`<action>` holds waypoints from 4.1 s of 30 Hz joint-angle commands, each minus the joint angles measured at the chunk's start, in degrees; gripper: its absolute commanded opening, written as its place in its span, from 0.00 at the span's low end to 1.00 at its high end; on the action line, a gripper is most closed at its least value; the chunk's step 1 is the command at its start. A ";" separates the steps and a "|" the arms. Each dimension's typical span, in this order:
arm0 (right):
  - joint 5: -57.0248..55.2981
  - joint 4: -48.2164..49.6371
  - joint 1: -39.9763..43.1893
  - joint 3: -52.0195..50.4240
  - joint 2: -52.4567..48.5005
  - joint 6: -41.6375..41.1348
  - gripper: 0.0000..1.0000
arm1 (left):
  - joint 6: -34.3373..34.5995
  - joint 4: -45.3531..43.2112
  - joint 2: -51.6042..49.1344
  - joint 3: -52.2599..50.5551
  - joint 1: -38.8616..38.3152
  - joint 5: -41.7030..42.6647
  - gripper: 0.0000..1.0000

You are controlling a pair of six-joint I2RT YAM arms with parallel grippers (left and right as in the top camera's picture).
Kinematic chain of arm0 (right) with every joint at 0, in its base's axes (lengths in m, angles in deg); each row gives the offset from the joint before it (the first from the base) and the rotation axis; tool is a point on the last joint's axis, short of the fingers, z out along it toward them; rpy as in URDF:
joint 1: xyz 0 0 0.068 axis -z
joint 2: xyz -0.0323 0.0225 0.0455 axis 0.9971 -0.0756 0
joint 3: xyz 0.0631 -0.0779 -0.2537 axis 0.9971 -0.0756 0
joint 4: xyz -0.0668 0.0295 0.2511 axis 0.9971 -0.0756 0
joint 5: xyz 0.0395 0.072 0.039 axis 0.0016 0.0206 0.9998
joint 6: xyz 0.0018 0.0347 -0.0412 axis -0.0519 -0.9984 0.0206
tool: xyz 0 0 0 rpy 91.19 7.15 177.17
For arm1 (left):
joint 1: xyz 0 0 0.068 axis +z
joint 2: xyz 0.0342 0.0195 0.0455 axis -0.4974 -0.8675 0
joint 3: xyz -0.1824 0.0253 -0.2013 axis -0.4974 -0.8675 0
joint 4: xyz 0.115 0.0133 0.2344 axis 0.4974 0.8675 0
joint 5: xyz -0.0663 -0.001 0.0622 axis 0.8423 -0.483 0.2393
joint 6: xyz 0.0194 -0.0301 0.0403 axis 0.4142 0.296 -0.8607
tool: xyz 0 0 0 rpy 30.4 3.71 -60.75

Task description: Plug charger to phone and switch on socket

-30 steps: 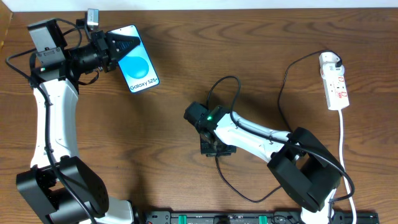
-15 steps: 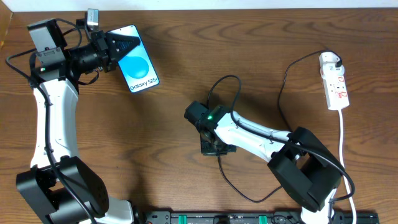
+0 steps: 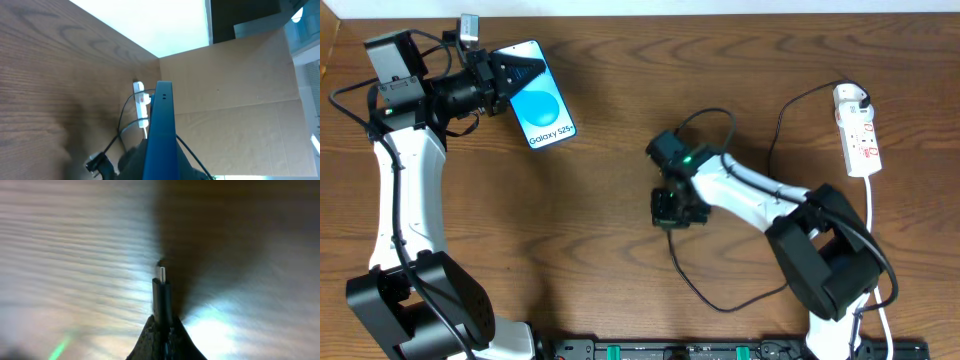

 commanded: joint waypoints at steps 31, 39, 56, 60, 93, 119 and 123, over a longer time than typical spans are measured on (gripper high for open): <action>56.19 110.66 6.47 -0.48 -1.07 -53.57 0.05 | 40.17 -39.65 0.44 0.17 3.80 -1.14 0.08; 56.24 113.98 4.81 -0.48 -1.07 -55.34 0.03 | 40.83 -40.46 0.44 0.17 0.92 -1.14 0.07; 54.86 123.19 3.58 -0.48 -1.07 -57.86 0.01 | 39.17 -40.46 0.42 0.17 -0.98 -0.44 0.07; 54.25 123.19 3.58 -0.48 -1.07 -57.83 0.01 | 39.12 -40.46 0.42 0.17 -1.92 0.59 0.07; 55.76 103.19 5.20 -0.48 -1.07 -43.25 0.61 | 39.08 -40.48 0.42 0.17 -2.89 -0.26 0.07; 55.30 103.16 5.20 -0.48 -1.07 -43.47 0.22 | 39.08 -40.46 0.42 0.17 -2.89 -0.09 0.07; 55.30 103.16 5.20 -0.48 -1.07 -43.47 0.08 | 39.08 -40.48 0.42 0.17 -2.89 -0.07 0.08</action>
